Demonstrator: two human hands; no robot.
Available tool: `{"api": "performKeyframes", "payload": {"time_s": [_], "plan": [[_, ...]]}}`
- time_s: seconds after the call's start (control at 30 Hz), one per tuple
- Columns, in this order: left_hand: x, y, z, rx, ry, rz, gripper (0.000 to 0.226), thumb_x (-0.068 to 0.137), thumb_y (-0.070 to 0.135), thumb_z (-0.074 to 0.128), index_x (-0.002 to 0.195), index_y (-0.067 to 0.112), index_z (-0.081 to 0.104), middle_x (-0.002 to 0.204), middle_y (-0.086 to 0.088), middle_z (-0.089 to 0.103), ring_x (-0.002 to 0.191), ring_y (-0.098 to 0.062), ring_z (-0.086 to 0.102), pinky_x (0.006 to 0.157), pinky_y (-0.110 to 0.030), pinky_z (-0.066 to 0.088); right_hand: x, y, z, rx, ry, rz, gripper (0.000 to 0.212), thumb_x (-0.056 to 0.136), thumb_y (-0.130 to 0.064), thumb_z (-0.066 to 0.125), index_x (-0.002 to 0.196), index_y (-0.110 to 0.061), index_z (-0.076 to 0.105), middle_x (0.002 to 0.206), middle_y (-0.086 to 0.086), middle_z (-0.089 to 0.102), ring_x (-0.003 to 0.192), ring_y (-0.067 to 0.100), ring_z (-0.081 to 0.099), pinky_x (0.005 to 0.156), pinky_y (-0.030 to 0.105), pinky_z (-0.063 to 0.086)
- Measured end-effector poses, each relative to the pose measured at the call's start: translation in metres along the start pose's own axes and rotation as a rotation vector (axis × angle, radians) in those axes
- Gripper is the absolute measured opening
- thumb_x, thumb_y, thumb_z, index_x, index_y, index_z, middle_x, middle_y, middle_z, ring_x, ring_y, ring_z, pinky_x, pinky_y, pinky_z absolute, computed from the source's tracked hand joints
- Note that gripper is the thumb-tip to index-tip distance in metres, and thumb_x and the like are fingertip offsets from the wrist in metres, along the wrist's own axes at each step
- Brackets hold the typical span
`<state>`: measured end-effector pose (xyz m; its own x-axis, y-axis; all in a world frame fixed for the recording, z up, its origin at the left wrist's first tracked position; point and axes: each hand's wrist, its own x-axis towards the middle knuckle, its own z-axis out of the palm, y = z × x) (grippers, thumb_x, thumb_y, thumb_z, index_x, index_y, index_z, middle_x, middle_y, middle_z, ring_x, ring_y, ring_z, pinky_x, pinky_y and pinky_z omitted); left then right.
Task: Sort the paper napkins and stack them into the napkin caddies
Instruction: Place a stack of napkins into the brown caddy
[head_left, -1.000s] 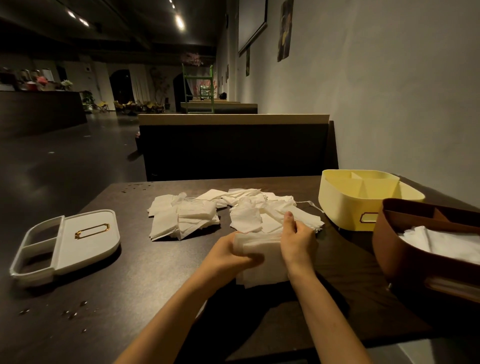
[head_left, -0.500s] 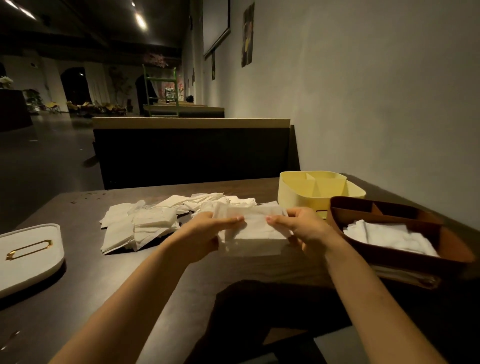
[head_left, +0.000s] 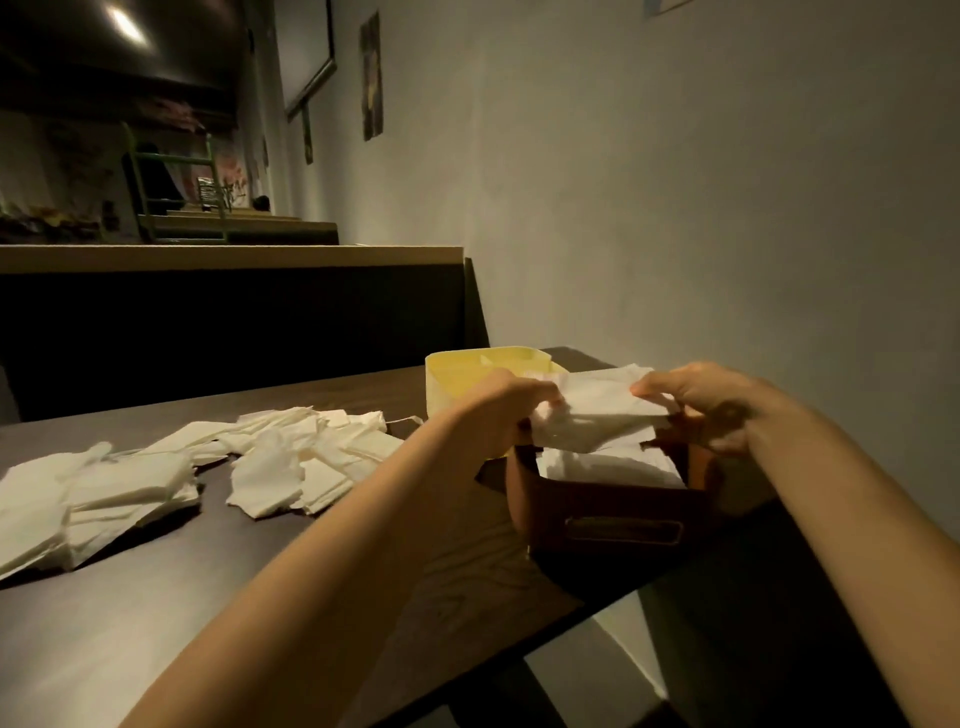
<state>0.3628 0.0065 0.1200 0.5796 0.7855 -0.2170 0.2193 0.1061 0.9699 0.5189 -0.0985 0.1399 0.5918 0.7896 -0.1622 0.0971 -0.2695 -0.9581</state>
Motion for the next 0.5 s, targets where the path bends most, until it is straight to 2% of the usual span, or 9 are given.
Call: {"api": "performKeyframes", "payload": {"time_s": [0.07, 0.13, 0.17, 0.27, 0.37, 0.43, 0.5], "plan": [[0.004, 0.0, 0.019, 0.036, 0.013, 0.0, 0.022, 0.084, 0.006, 0.067, 0.076, 0.001, 0.047, 0.082, -0.013, 0.052, 0.088, -0.029, 0.063, 0.082, -0.039, 0.056, 0.01, 0.008, -0.014, -0.134, 0.06, 0.006, 0.025, 0.082, -0.004, 0.067, 0.102, 0.008, 0.058, 0.088, 0.019, 0.058, 0.071, 0.025, 0.059, 0.06, 0.036, 0.056], [0.008, -0.004, 0.032, 0.084, 0.004, -0.006, 0.022, 0.086, 0.005, 0.065, 0.077, 0.0, 0.046, 0.087, -0.015, 0.055, 0.096, -0.03, 0.062, 0.088, -0.04, 0.054, 0.017, 0.017, -0.02, -0.283, 0.081, 0.016, 0.026, 0.08, -0.006, 0.069, 0.101, 0.008, 0.061, 0.093, 0.019, 0.058, 0.077, 0.026, 0.058, 0.067, 0.037, 0.052], [0.013, -0.006, 0.035, 0.133, 0.007, 0.001, 0.018, 0.086, 0.006, 0.066, 0.085, -0.002, 0.05, 0.097, -0.017, 0.057, 0.102, -0.031, 0.062, 0.091, -0.042, 0.053, 0.021, 0.021, -0.021, -0.328, 0.08, 0.025, 0.026, 0.08, -0.006, 0.069, 0.101, 0.008, 0.061, 0.096, 0.018, 0.058, 0.079, 0.026, 0.057, 0.066, 0.035, 0.05], [0.024, -0.011, 0.043, 0.329, 0.092, 0.025, 0.038, 0.086, 0.012, 0.066, 0.118, -0.002, 0.05, 0.114, -0.017, 0.058, 0.105, -0.028, 0.06, 0.092, -0.037, 0.052, 0.029, 0.029, -0.018, -0.44, 0.065, 0.046, 0.026, 0.082, -0.007, 0.066, 0.104, 0.006, 0.062, 0.101, 0.019, 0.059, 0.082, 0.026, 0.059, 0.062, 0.032, 0.05], [0.028, -0.012, 0.046, 0.414, 0.101, 0.011, 0.041, 0.091, 0.014, 0.058, 0.127, -0.001, 0.046, 0.115, -0.013, 0.056, 0.103, -0.023, 0.056, 0.092, -0.029, 0.049, 0.031, 0.029, -0.014, -0.563, 0.076, 0.037, 0.025, 0.084, -0.013, 0.066, 0.103, 0.002, 0.06, 0.102, 0.018, 0.059, 0.082, 0.024, 0.058, 0.057, 0.028, 0.045], [0.025, -0.013, 0.048, 0.5, 0.12, 0.035, 0.047, 0.092, 0.014, 0.056, 0.132, -0.001, 0.038, 0.128, -0.014, 0.051, 0.114, -0.025, 0.052, 0.096, -0.031, 0.047, 0.031, 0.028, -0.013, -0.623, 0.063, 0.04, 0.023, 0.084, -0.015, 0.065, 0.1, 0.0, 0.059, 0.1, 0.015, 0.057, 0.077, 0.02, 0.055, 0.052, 0.024, 0.042], [0.024, -0.018, 0.049, 0.612, 0.159, 0.095, 0.057, 0.088, 0.016, 0.061, 0.135, 0.001, 0.031, 0.131, -0.015, 0.046, 0.118, -0.027, 0.049, 0.098, -0.035, 0.046, 0.03, 0.029, -0.011, -0.686, 0.053, 0.049, 0.018, 0.084, -0.017, 0.066, 0.09, -0.003, 0.057, 0.093, 0.011, 0.055, 0.074, 0.017, 0.054, 0.05, 0.022, 0.041]]}}
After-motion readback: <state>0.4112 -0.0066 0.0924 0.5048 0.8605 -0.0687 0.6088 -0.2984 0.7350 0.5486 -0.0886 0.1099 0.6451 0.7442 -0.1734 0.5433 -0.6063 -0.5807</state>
